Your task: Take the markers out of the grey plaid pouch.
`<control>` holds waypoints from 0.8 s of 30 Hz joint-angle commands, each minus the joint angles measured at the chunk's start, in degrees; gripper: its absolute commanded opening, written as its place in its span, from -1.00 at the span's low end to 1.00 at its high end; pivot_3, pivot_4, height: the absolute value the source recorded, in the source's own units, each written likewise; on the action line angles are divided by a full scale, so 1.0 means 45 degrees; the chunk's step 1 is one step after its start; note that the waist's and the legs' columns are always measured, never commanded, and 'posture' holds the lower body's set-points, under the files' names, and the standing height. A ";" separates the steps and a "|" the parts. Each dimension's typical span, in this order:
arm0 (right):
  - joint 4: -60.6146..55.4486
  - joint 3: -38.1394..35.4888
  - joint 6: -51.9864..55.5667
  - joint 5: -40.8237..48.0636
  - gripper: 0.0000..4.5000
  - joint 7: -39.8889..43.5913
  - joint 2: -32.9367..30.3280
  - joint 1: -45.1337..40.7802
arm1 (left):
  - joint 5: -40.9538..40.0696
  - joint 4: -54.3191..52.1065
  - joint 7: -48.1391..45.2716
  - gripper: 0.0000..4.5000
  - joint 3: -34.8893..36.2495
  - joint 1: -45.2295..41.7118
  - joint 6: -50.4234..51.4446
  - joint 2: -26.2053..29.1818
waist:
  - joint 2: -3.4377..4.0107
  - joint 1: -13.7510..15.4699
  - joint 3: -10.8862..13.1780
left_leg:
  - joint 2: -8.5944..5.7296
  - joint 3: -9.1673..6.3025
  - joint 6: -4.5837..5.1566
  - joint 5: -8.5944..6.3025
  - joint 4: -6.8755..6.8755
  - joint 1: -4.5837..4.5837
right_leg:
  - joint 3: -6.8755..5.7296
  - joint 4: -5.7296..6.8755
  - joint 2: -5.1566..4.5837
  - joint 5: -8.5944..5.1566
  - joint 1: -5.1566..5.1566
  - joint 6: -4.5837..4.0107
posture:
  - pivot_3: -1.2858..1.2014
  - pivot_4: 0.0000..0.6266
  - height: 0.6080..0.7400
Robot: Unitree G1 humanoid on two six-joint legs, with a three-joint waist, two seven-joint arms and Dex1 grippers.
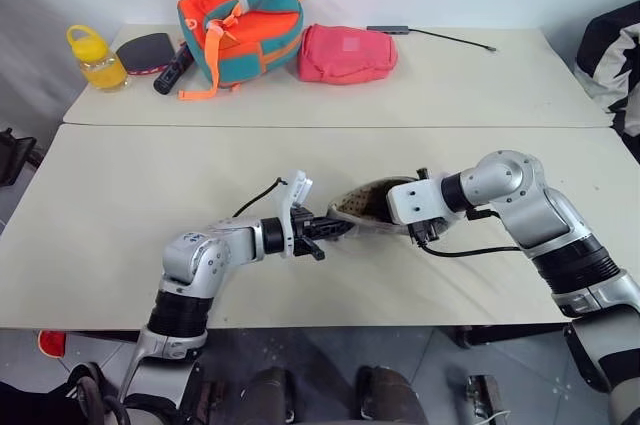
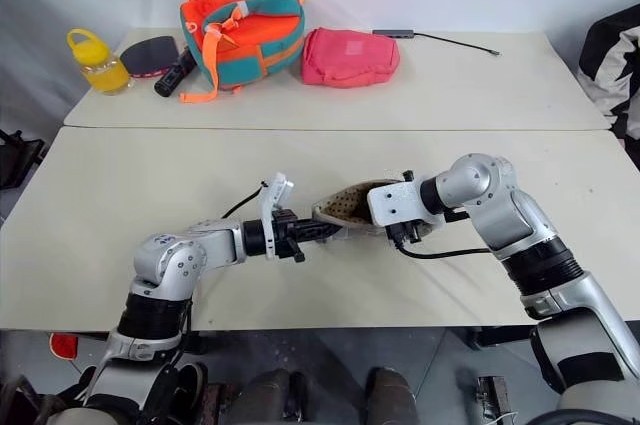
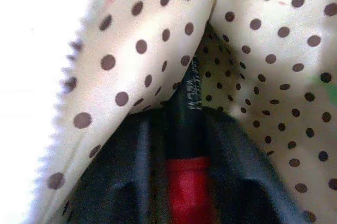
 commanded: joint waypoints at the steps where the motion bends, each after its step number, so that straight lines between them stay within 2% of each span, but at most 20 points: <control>1: -0.0403 -0.0307 0.0425 0.0447 -0.74 0.0196 0.0070 0.0022 | -0.0116 -0.0270 0.0004 -1.00 0.0252 0.0027 -0.0146 -0.0072 | 0.0000 0.0002 0.0000 | 0.0001 -0.0001 0.0000 0.0000 0.0000 0.0000 | -0.0001 0.0000 0.0000 0.0000 0.0000 0.0000 | 0.03 -0.52 1.00; 9: -0.0649 -0.1118 0.1224 0.1438 -0.74 0.0553 -0.0241 -0.0364 | -0.0018 -0.0328 -0.0005 -1.00 0.0208 0.0033 -0.0218 0.0031 | 0.0000 0.0009 0.0000 | 0.0001 -0.0001 0.0000 0.0000 -0.0001 -0.0002 | -0.0001 -0.0001 0.0000 0.0000 -0.0001 0.0000 | 0.03 -0.52 1.00; 21: -0.0163 -0.1446 0.1705 0.1217 -0.74 0.0760 -0.1487 -0.0768 | -0.0003 -0.0908 -0.0180 -1.00 0.0070 0.0095 -0.0095 0.0550 | 0.0000 0.0011 0.0000 | -0.0001 -0.0001 0.0000 0.0000 -0.0012 -0.0002 | -0.0003 -0.0010 -0.0001 0.0000 -0.0001 0.0000 | 0.03 -0.52 1.00; 24: -0.0863 -0.1855 0.2779 0.2338 -0.74 0.1114 -0.1212 -0.0526 | 0.0055 -0.0869 -0.0153 -1.00 0.0078 0.0076 -0.0151 0.0560 | 0.0000 0.0016 0.0000 | 0.0000 0.0000 0.0000 0.0000 -0.0012 -0.0002 | -0.0002 -0.0010 0.0000 0.0000 -0.0002 0.0000 | 0.03 -0.52 1.00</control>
